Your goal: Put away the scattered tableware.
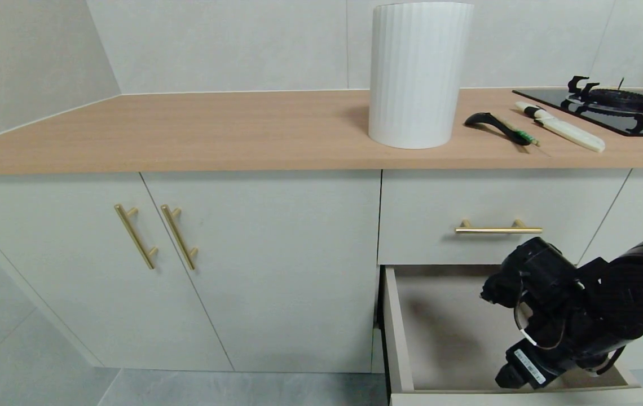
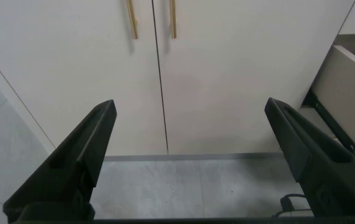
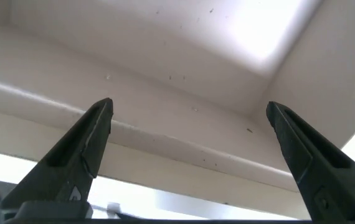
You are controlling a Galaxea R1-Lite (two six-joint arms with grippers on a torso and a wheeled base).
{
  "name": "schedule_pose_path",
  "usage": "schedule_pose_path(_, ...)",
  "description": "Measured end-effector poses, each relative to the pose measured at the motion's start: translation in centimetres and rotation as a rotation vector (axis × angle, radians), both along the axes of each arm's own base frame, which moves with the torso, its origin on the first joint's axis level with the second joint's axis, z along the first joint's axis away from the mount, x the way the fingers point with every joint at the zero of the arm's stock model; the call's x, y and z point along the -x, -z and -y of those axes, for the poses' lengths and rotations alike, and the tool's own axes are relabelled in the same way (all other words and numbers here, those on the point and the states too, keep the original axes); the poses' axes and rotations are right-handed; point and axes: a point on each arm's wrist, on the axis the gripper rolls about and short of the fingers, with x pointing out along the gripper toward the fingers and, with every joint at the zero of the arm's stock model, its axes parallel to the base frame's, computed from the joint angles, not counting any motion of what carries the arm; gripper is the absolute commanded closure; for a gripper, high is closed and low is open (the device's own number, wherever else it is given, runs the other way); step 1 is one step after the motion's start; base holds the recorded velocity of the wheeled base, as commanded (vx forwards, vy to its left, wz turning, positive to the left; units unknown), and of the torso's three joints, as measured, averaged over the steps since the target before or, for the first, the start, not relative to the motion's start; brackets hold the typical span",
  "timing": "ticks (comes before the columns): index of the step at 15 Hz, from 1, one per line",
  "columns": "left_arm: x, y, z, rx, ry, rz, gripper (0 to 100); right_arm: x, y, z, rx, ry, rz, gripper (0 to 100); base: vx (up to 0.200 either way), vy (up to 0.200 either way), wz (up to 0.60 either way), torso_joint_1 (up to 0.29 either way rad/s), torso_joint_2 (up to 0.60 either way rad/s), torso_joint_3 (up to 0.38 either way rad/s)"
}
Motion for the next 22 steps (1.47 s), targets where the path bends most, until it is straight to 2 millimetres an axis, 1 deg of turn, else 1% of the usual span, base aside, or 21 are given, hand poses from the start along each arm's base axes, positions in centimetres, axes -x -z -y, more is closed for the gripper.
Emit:
schedule_pose_path(3, 0.0, 0.0, 0.0, 0.0, 0.0, 0.0, 0, 1.3, 0.0, -0.6, 0.037, -0.042, -0.061, 0, 0.0, 0.0, 0.0, 0.0, 0.0, 0.0)
schedule_pose_path(5, 0.0, 0.0, 0.0, 0.0, 0.0, 0.0, 0, 2.5, 0.0, -0.9, 0.079, -0.081, -0.13, 0, 0.0, 0.0, 0.0, 0.0, 0.0, 0.0)
schedule_pose_path(7, 0.0, 0.0, 0.0, 0.0, 0.0, 0.0, 0, 3.1, -0.1, -1.0, 0.101, -0.126, -0.156, 0, 0.0, 0.0, 0.0, 0.0, 0.0, 0.0)
schedule_pose_path(11, 0.0, 0.0, 0.0, 0.0, 0.0, 0.0, 0, 2.8, -0.6, -1.3, 0.08, -0.115, -0.118, 0, 0.0, 0.0, 0.0, 0.0, 0.0, 0.0)
schedule_pose_path(14, 0.0, 0.0, 0.0, -0.001, 0.0, 0.0, 0, 1.5, -3.2, -1.6, -0.043, 0.044, 0.01, 0, 0.0, 0.0, 0.0, 0.0, 0.0, 0.0)
schedule_pose_path(16, 0.0, 0.0, 0.0, 0.0, 0.0, 0.0, 0, 0.9, -5.4, -1.5, -0.154, 0.129, 0.14, 0, 0.0, 0.0, 0.0, 0.0, 0.0, 0.0)
schedule_pose_path(19, 0.0, 0.0, 0.0, 0.0, 0.0, -0.001, 0, 1.0, -8.9, 0.0, -0.284, 0.208, 0.323, 0, 0.0, 0.0, 0.0, 0.0, 0.0, 0.0)
schedule_pose_path(22, 0.0, 0.0, 0.0, 0.0, 0.0, 0.0, 0, 1.8, -10.9, 1.8, -0.312, 0.235, 0.41, 0, 0.0, 0.0, 0.0, 0.0, 0.0, 0.0)
